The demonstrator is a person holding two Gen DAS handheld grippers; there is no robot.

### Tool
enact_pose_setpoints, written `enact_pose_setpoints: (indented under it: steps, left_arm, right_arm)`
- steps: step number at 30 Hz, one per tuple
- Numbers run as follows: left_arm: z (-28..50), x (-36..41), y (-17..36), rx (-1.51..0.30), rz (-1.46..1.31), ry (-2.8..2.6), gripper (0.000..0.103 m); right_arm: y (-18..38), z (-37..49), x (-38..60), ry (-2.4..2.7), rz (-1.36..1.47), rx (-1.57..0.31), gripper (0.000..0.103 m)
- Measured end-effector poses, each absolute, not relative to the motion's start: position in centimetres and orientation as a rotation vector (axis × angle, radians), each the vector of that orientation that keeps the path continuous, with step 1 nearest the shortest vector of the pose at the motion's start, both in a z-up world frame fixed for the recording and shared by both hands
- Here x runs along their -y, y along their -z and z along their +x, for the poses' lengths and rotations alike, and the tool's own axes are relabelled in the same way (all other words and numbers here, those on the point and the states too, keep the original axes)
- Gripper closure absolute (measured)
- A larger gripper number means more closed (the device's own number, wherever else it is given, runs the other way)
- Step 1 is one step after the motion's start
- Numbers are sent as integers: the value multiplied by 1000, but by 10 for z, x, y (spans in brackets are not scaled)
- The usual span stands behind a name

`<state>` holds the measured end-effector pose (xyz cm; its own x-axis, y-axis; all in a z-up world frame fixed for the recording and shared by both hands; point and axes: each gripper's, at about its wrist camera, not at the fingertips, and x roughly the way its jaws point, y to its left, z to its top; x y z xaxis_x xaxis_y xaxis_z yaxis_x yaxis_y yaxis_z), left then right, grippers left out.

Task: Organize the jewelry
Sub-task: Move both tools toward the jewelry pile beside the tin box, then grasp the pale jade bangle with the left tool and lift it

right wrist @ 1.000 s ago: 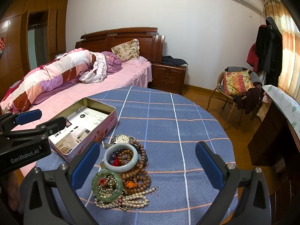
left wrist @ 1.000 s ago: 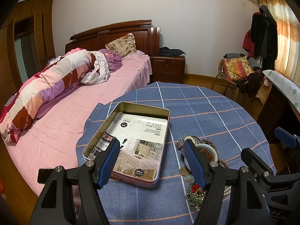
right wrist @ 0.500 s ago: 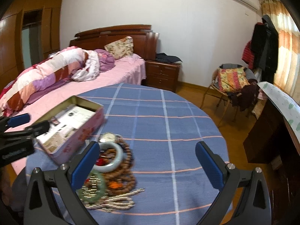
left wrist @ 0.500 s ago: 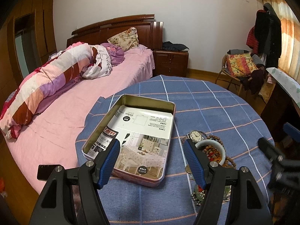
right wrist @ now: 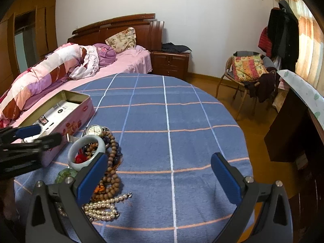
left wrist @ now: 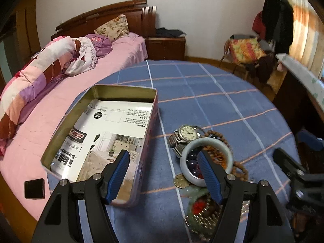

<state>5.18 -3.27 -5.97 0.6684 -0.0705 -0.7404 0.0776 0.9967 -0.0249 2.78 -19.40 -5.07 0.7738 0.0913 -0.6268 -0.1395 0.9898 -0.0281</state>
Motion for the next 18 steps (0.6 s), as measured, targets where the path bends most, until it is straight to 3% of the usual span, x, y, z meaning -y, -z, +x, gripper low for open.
enact_pose_setpoints:
  steps: [16,18]
  left_arm:
    - [52,60,64,-841,75,151,34]
    - [57,59,72,-861,75,144,42]
  right_arm:
    - [55,32,194,-104,-79,-683,0]
    - [56,32,193,-107,-82,-683,0]
